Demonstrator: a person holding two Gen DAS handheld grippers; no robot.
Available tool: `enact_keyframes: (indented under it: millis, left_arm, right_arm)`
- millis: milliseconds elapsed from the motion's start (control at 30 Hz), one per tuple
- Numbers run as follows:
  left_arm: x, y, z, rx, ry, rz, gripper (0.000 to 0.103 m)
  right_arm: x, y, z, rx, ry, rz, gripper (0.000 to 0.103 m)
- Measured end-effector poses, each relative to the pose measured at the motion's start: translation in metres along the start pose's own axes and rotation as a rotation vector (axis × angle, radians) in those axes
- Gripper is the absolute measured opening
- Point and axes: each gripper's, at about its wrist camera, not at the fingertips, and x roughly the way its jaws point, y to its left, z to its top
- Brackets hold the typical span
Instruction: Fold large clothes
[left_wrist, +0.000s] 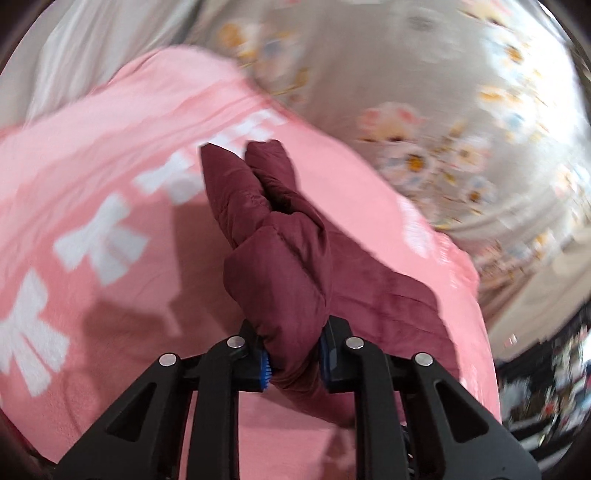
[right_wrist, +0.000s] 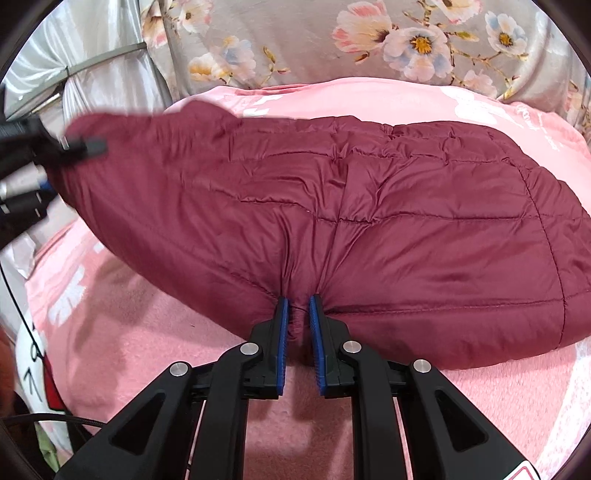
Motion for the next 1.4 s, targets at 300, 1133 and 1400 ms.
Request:
enact_keyframes:
  millis: [300, 1133, 1400]
  left_arm:
    - [0.000, -0.127, -0.005, 0.264, 0.001, -0.134, 0.017]
    - [0.138, -0.282, -0.124, 0.464, 0.352, -0.201, 0.053]
    - [0.053, -0.258, -0.041, 0.392, 0.015, -0.157, 0.088]
  right_arm:
    - [-0.045, -0.031, -0.004, 0.039, -0.046, 0.040, 0.014]
    - [-0.144, -0.195, -0.049, 0.156, -0.178, -0.301, 0.032]
    - [-0.167, -0.186, 0.002, 0.123, -0.330, -0.230, 0.054]
